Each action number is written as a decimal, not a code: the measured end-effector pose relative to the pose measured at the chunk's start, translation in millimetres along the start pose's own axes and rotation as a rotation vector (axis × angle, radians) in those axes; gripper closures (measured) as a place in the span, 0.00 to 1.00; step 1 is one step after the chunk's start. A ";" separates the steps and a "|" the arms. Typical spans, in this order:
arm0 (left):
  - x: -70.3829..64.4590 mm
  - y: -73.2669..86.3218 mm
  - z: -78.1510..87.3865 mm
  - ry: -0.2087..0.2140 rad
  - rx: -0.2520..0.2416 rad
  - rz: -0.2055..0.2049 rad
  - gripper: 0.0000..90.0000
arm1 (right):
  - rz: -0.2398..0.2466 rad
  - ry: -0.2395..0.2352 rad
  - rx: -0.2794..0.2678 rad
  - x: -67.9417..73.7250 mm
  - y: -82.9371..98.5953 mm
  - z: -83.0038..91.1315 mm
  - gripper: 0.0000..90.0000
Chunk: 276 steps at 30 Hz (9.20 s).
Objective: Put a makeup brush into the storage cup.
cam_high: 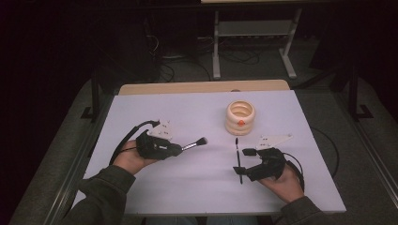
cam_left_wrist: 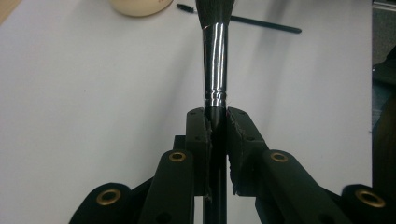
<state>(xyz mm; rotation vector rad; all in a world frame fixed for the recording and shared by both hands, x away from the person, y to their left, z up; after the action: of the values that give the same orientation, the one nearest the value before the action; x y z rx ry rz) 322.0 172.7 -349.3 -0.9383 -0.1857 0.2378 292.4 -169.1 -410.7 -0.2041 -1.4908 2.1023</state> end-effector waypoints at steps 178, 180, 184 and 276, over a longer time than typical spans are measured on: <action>-33.7 20.4 -19.1 -0.035 -0.157 0.114 0.49 | 0.008 -0.139 0.044 -39.0 -105.7 5.9 0.84; -33.4 21.8 -19.0 -0.038 -0.155 0.112 0.49 | 0.011 -0.130 0.047 -41.0 -110.2 7.8 0.84; -32.9 24.1 -16.0 -0.043 -0.161 0.128 0.48 | 0.006 -0.120 0.043 -46.0 -119.2 11.6 0.84; -25.9 31.3 -8.6 -0.053 -0.176 0.163 0.39 | -0.169 0.235 0.072 -136.4 -127.0 -9.0 0.84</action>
<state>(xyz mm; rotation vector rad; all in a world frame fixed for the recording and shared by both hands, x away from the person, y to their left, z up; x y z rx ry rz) 295.7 176.5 -381.2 -1.1241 -0.1809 0.4021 454.3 -202.0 -324.0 -0.2780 -1.2476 1.9214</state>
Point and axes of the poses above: each handheld gripper's, and its own axes: z roughly backward along the jaws, y roughly out of its underside, x roughly to its left, the point moved 1 cm from there along -z, roughly forward along the jaws, and after that the axes turned 14 degrees about -x, right-handed, at the moved point
